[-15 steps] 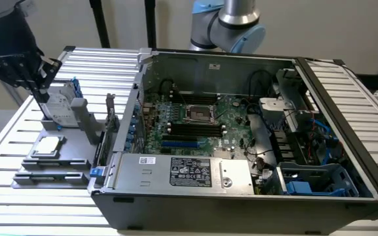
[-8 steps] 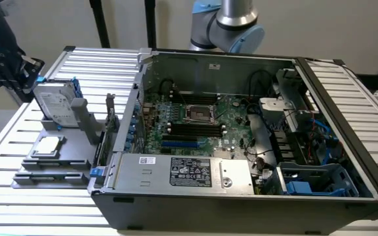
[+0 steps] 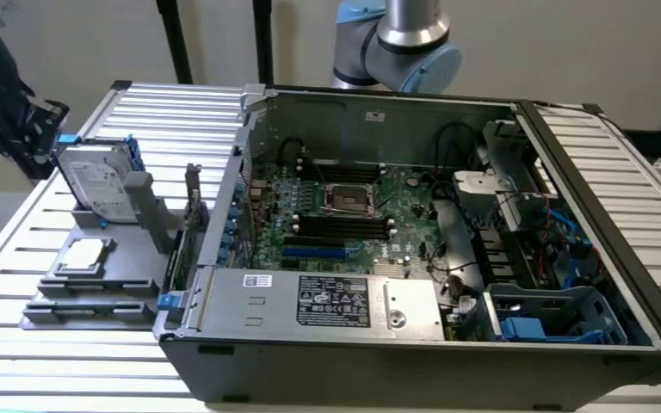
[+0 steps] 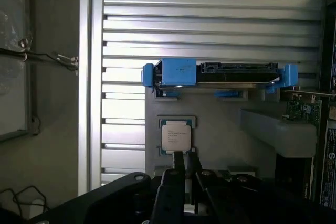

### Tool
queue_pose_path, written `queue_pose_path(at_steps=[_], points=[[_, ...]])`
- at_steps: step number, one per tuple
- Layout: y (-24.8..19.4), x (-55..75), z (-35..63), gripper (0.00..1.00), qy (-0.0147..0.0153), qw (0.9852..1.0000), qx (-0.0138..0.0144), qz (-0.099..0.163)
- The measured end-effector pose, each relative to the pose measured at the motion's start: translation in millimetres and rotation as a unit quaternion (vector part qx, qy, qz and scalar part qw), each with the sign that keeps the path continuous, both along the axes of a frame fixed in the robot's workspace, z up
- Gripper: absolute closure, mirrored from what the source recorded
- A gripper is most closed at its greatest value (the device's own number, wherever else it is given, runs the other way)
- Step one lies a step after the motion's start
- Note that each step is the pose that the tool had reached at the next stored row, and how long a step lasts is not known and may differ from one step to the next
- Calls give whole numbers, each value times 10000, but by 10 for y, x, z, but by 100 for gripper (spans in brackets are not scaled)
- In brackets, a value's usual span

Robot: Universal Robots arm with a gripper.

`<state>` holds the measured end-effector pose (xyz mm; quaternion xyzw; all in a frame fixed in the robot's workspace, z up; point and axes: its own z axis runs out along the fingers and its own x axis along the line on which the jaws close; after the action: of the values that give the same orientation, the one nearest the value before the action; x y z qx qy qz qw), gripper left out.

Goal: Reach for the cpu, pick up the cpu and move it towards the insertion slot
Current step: 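Pick up the cpu and move it towards the insertion slot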

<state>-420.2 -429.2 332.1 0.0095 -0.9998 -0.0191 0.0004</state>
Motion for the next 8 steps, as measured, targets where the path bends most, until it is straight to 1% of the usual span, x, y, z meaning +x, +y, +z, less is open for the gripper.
queue_pose_path(at_steps=[2,3,4,5,6,7,8], points=[[0,0,0,70,0,10000,0,0],[0,0,0,70,0,10000,0,0],[0,0,-1,64,0,10000,0,0],[0,-1,-2,64,0,10000,0,0],[0,-1,-5,53,0,10000,0,0],[-1,-2,-11,53,-1,10000,1,0],[0,-2,-18,47,-1,10000,0,0]])
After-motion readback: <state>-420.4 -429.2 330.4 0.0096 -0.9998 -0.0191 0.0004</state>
